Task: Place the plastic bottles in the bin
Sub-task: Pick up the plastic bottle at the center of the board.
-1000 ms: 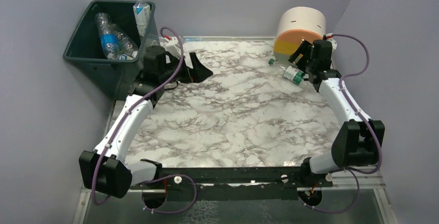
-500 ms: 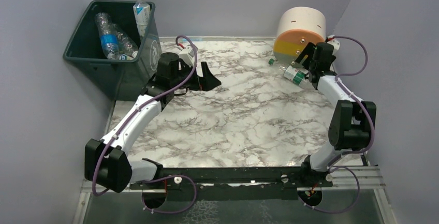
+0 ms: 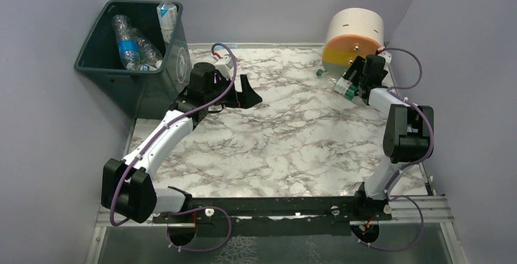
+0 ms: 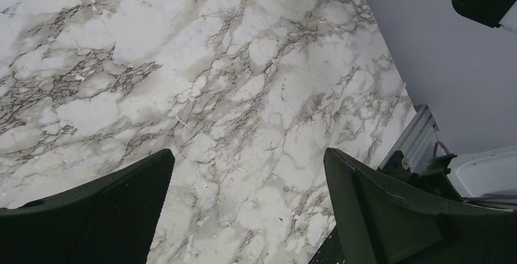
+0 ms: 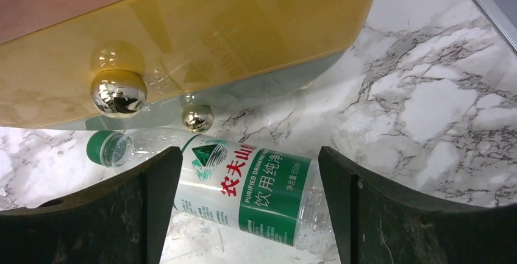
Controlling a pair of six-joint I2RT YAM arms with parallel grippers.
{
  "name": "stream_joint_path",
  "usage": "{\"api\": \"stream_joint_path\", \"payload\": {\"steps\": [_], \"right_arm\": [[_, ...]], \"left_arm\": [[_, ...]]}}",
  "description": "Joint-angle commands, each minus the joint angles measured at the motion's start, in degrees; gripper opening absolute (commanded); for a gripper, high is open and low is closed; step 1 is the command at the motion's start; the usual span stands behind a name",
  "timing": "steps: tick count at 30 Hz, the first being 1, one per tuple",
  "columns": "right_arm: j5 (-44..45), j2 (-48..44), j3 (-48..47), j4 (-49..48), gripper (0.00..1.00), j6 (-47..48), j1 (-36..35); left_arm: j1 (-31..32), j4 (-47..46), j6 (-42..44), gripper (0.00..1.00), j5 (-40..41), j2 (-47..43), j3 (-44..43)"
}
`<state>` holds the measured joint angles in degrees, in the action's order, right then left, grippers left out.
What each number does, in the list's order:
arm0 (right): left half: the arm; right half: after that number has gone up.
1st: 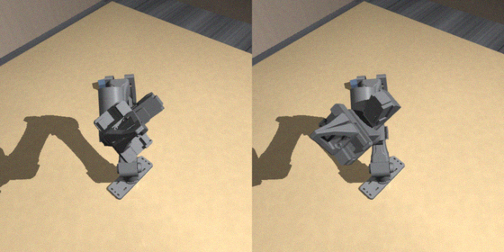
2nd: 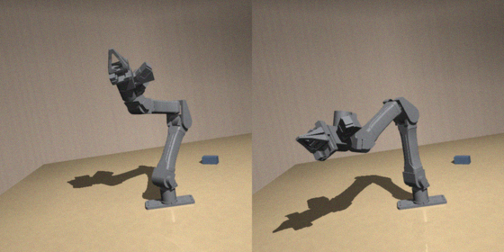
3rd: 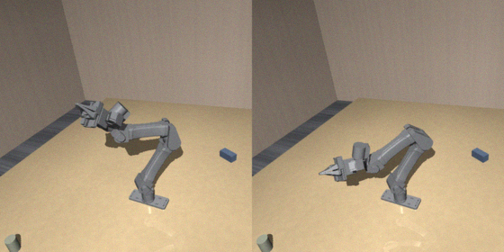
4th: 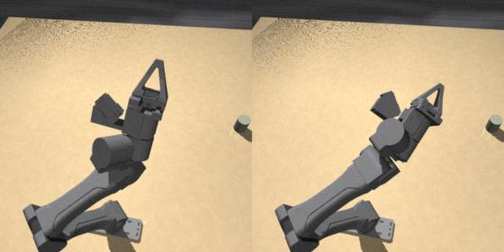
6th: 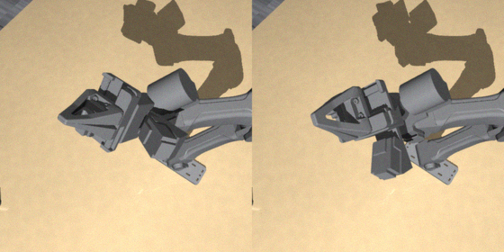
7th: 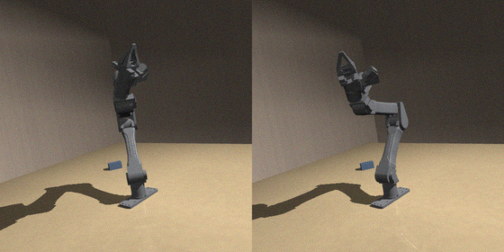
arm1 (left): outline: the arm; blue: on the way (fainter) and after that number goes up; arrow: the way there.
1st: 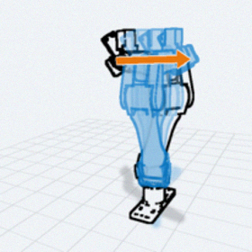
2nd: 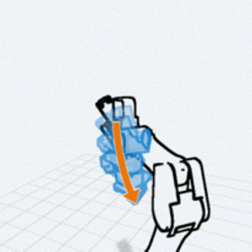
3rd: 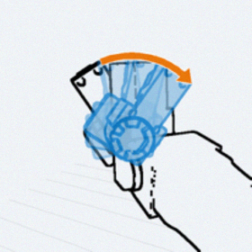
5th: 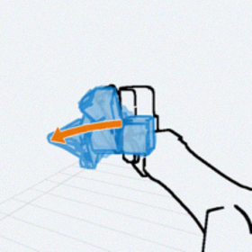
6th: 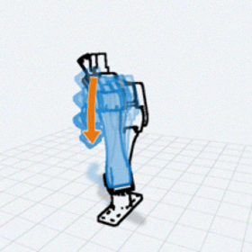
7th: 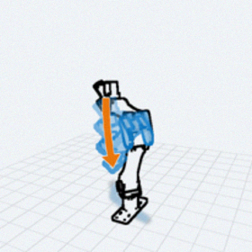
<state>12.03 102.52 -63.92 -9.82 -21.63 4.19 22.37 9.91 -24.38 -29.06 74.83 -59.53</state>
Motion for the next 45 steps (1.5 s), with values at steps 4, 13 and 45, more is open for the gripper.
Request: {"api": "stream_joint_path", "payload": {"steps": [4, 13, 45], "right_arm": [[-4.54, 2.66, -0.74, -4.92, 0.86, 2.07, 0.47], [-9.54, 1.61, 1.72, -5.24, 0.85, 1.46, 0.47], [-13.97, -3.10, 4.75, -1.68, 0.83, 4.87, -1.81]], "left_arm": [[0.85, -0.94, 0.85, 0.99, 1.18, 0.16, -0.59], [1.62, -0.66, 0.45, 0.99, 1.67, -0.45, -0.37], [4.65, -1.73, -1.49, 0.99, 2.58, -0.48, 1.23]]}}
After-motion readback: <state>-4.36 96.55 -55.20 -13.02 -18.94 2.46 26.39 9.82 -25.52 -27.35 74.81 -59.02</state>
